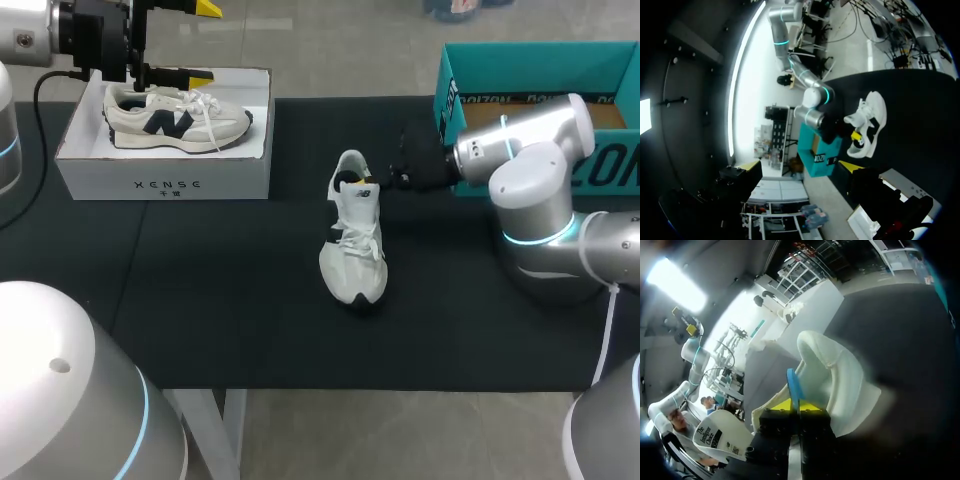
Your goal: Take the shoe out of the shoebox, open the shoe tongue, remove and reinsert the insole, then place the shoe into the shoebox
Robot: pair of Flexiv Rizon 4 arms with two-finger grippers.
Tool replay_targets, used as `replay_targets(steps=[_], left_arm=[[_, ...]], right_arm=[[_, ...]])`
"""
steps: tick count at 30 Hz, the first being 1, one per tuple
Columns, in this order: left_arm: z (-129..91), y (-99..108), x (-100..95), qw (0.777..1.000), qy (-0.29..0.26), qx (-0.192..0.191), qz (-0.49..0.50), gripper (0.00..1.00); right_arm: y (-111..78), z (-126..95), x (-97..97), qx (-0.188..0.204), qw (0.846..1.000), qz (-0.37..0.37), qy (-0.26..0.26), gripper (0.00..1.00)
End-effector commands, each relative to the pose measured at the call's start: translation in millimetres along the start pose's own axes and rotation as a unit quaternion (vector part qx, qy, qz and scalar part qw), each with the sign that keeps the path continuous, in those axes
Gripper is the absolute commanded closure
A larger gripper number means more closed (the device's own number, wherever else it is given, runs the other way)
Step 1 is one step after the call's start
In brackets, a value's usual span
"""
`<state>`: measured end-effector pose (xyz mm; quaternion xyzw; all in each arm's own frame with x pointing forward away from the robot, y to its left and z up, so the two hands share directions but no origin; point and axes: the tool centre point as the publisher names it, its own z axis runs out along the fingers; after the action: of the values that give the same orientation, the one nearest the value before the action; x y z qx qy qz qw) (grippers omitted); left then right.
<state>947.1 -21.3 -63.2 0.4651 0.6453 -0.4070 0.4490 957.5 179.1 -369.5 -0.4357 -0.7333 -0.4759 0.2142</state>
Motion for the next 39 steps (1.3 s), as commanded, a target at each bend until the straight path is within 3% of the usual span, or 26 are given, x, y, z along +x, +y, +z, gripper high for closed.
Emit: replay_targets(steps=[1,2,4,10,15,19,21,39], left_arm=[[0.2,0.9,-0.3,1.0,0.002,0.0,0.0,0.0],[0.2,0.9,-0.3,1.0,0.002,0.0,0.0,0.0],[0.2,0.9,-0.3,1.0,0.002,0.0,0.0,0.0],[0.2,0.9,-0.3,1.0,0.002,0.0,0.0,0.0],[0.2,0.9,-0.3,1.0,0.002,0.0,0.0,0.0],[0.2,0.9,-0.3,1.0,0.002,0.0,0.0,0.0],[0.2,0.9,-0.3,1.0,0.002,0.0,0.0,0.0],[0.2,0.9,-0.3,1.0,0.002,0.0,0.0,0.0]], right_arm=[[-4.4,4.1,0.0,-0.002,1.0,-0.003,-0.001,1.0],[-2.8,3.2,0.0,-0.003,1.0,-0.004,-0.001,1.0],[1.9,-0.1,0.7,-0.008,1.0,-0.008,-0.002,0.68],[16.0,-8.4,4.5,-0.015,1.0,-0.022,-0.008,0.63],[21.2,-11.1,5.2,-0.017,0.999,-0.029,-0.01,0.67],[20.6,-10.2,3.1,-0.018,0.999,-0.027,-0.011,0.83],[18.3,-8.4,2.6,-0.016,0.999,-0.026,-0.01,1.0],[11.9,3.6,4.6,0.011,1.0,-0.022,-0.005,1.0]])
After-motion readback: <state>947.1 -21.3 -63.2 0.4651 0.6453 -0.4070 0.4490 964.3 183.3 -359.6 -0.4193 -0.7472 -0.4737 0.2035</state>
